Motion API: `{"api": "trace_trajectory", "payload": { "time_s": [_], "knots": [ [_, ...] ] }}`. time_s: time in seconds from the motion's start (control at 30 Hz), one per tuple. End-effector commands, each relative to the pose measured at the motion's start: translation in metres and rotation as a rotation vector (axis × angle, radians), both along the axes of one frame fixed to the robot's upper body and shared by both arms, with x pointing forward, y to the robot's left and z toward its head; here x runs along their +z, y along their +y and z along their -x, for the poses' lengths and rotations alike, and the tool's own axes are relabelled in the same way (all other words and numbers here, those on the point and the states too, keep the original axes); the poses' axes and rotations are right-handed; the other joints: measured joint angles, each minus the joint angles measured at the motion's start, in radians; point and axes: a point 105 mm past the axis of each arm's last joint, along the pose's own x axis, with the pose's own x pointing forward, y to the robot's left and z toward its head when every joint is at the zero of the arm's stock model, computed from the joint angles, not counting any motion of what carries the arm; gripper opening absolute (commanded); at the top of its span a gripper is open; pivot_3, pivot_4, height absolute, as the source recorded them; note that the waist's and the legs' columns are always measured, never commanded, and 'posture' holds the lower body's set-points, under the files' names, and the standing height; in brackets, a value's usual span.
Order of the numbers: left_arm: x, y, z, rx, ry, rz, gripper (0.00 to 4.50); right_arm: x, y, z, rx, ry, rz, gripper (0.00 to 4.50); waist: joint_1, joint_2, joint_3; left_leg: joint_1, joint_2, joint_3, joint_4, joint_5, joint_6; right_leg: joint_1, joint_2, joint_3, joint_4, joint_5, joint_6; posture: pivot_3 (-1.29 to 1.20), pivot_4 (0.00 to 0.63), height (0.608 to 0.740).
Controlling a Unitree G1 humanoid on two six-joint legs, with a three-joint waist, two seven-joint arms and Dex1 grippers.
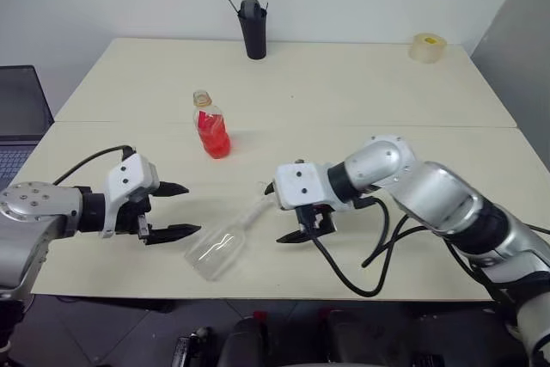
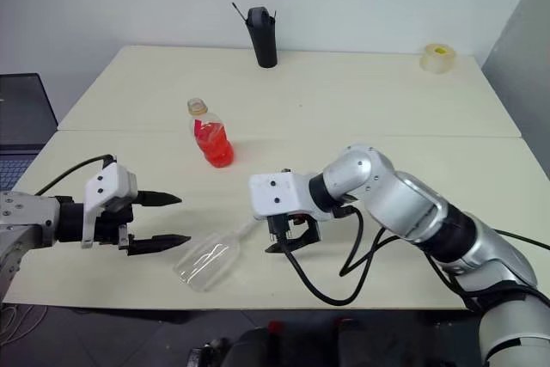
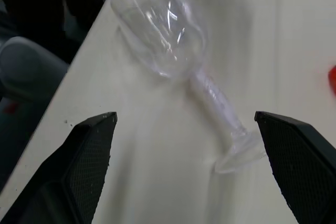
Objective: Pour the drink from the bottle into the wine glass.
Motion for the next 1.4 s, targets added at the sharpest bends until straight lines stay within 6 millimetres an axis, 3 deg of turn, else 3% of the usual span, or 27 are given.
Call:
{"api": "trace_trajectory", "payload": {
  "time_s": [0.03,0.33,0.43,0.77,0.9,0.93,1.03,1.13,1.2,1.4],
  "knots": [
    [-0.001,-0.001,0.005,-0.030,0.006,-0.030,4.50,-0.004,0.015,-0.014,0.010,-0.066,0.043,4.49,-0.003,0.000,0.000,0.000,0.000,0.000,0.000,0.000,0.000,0.000,0.000,0.000,0.000,0.000,0.000,0.00,0.150,0.740],
    [-0.006,0.005,0.013,-0.010,0.023,-0.039,4.50,-0.025,0.045,-0.023,0.062,-0.096,0.107,4.49,-0.007,0.000,0.000,0.000,0.000,0.000,0.000,0.000,0.000,0.000,0.001,0.000,0.001,0.000,0.000,0.00,0.150,0.740],
    [-0.006,0.004,0.014,-0.004,0.020,-0.036,4.50,-0.033,0.045,-0.023,0.082,-0.113,0.135,3.91,-0.007,0.000,0.000,0.000,0.000,0.000,0.000,0.000,0.000,0.000,0.001,0.000,0.001,0.000,0.000,0.00,0.150,0.740],
    [-0.001,0.001,0.008,0.001,-0.008,-0.021,4.50,-0.044,0.031,-0.025,0.122,-0.154,0.211,0.44,-0.007,0.000,0.000,0.000,0.000,0.000,0.000,0.000,0.000,0.000,0.001,-0.001,0.001,0.000,0.000,0.00,0.150,0.740],
    [0.001,-0.002,0.004,-0.003,-0.025,-0.012,4.50,-0.038,0.026,-0.030,0.118,-0.214,0.206,0.16,-0.006,0.000,0.000,0.001,-0.001,0.000,0.000,0.000,0.000,0.000,0.001,0.000,0.001,0.000,0.000,0.00,0.150,0.740],
    [0.003,-0.004,0.003,-0.005,-0.033,-0.004,4.50,-0.031,0.026,-0.030,0.109,-0.213,0.160,0.16,-0.005,0.000,0.000,0.001,-0.001,0.000,0.000,0.000,0.000,0.000,0.001,-0.001,0.001,0.000,0.000,0.00,0.150,0.740],
    [0.010,-0.006,-0.002,-0.003,-0.058,0.019,4.50,0.016,0.036,-0.037,0.007,-0.113,-0.210,0.16,0.001,-0.001,0.000,0.000,-0.001,-0.001,0.000,0.000,0.000,0.000,0.001,-0.001,0.001,0.000,0.000,0.00,0.150,0.740],
    [0.012,-0.003,-0.003,0.000,-0.062,0.022,4.50,0.046,0.028,-0.051,-0.109,-0.015,-0.548,0.16,-0.001,0.000,0.001,0.000,-0.001,0.000,0.000,0.000,0.000,0.000,0.001,0.000,0.001,0.000,0.000,0.00,0.150,0.740],
    [0.015,-0.002,-0.005,0.002,-0.069,0.017,4.50,0.047,0.010,-0.070,-0.233,0.002,-0.692,0.16,-0.009,0.000,0.001,0.000,0.000,0.001,-0.001,0.000,0.000,-0.001,0.001,0.001,0.002,0.000,0.000,0.00,0.150,0.740],
    [0.018,-0.002,-0.011,-0.004,-0.080,0.022,4.50,0.020,-0.021,-0.105,-0.497,-0.013,-0.845,0.16,-0.007,-0.001,0.000,0.001,-0.001,0.001,-0.001,0.000,0.000,0.000,0.001,0.000,0.002,0.000,0.000,0.00,0.150,0.740]
  ]
}}
